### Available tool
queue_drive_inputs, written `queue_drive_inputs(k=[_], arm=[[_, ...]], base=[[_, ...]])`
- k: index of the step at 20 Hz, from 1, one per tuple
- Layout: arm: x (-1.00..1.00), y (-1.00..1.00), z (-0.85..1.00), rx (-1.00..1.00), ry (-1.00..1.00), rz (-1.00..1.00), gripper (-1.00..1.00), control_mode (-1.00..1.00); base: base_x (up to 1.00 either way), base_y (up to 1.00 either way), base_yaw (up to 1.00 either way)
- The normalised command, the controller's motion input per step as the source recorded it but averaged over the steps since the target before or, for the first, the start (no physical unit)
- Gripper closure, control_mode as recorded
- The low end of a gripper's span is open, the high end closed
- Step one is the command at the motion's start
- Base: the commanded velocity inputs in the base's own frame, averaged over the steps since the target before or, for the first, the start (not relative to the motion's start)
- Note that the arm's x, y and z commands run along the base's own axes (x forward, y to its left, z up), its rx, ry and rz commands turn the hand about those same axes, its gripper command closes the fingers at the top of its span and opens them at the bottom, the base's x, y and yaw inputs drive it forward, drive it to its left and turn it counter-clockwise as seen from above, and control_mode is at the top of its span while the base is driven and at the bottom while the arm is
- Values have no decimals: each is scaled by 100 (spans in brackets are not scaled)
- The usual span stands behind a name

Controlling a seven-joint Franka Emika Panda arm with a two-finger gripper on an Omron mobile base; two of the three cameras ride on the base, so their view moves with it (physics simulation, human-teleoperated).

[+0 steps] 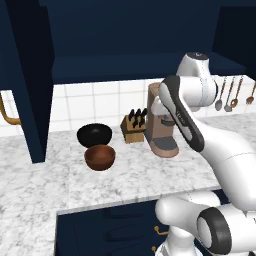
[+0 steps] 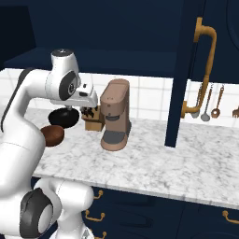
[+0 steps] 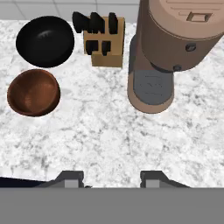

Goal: Pick up the bowls on the counter and stack them on top of one another in the open cabinet. Place the smaller bowl on top of the larger bowl.

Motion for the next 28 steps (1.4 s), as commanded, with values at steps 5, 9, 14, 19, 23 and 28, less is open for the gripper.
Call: queue_drive_inputs(k=[5,9,14,19,23,28], arm=[[-3,5,-2,0,4,0,-100,-100],[-2,90,-36,1,0,-2,-100,-100],[0,100,-82,1,1,-12,-100,-100],[35,86,-90,4,5,-8,-100,-100],[52,63,-77,2,3,-4,-100,-100],[49,36,-52,-3,8,-2,-100,-100]], base=[[0,0,0],[0,0,0],[0,0,0],[0,0,0],[0,0,0],[0,0,0]])
